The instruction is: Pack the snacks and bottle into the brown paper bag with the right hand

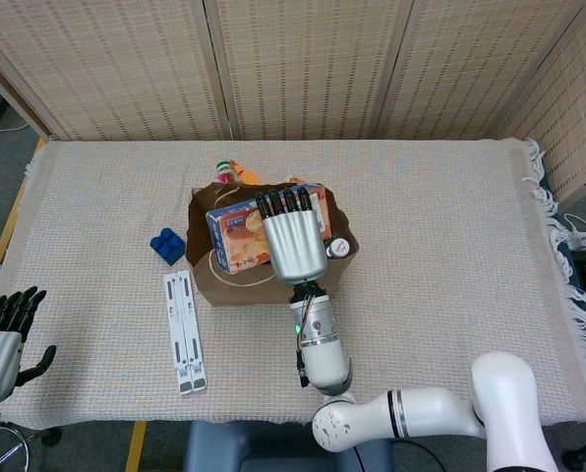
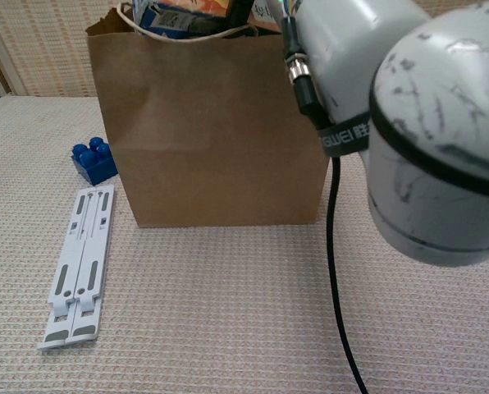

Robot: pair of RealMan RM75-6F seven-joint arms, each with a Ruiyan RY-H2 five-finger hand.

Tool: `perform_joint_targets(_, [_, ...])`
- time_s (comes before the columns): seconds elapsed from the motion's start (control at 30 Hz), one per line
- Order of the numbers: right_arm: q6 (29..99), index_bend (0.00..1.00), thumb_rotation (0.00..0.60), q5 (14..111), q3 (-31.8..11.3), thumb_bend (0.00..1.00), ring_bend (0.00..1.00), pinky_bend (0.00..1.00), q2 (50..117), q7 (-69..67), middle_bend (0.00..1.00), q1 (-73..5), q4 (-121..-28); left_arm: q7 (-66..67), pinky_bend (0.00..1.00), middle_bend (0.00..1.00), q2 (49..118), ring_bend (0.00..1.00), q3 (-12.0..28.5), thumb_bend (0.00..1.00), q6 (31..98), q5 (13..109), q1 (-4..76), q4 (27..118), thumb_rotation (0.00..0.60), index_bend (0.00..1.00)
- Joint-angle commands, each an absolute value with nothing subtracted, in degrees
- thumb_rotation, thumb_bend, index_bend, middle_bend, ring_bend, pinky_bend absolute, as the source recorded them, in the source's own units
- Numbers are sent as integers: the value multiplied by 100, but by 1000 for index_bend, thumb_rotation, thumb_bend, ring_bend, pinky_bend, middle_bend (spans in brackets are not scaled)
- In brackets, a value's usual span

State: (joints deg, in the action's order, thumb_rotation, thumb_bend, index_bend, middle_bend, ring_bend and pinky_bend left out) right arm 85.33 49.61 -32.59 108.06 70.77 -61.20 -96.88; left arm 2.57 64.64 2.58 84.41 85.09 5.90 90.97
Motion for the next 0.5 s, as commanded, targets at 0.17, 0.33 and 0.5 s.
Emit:
perform_joint_targets(0.17, [8638, 0, 600, 4545, -3384, 96, 100, 478, 10609, 7153, 133, -6107, -10137, 295, 0, 0, 6469, 0, 261, 354, 8441, 8497, 589, 9108, 600, 24])
perform_joint_targets(0.33, [8678, 0, 600, 4559, -3427, 37, 12, 337, 10414, 6930, 40, -6091, -10312, 307, 0, 0, 6465, 0, 260, 353, 8436, 8493, 590, 9115, 600, 23])
perform_joint_targets(0.5, [8746, 0, 600, 4501, -3368, 4, 0, 296, 10248, 6833, 15, -6056, -10446, 310, 0, 0, 6465, 0, 259, 352, 8438, 8496, 589, 9114, 600, 24])
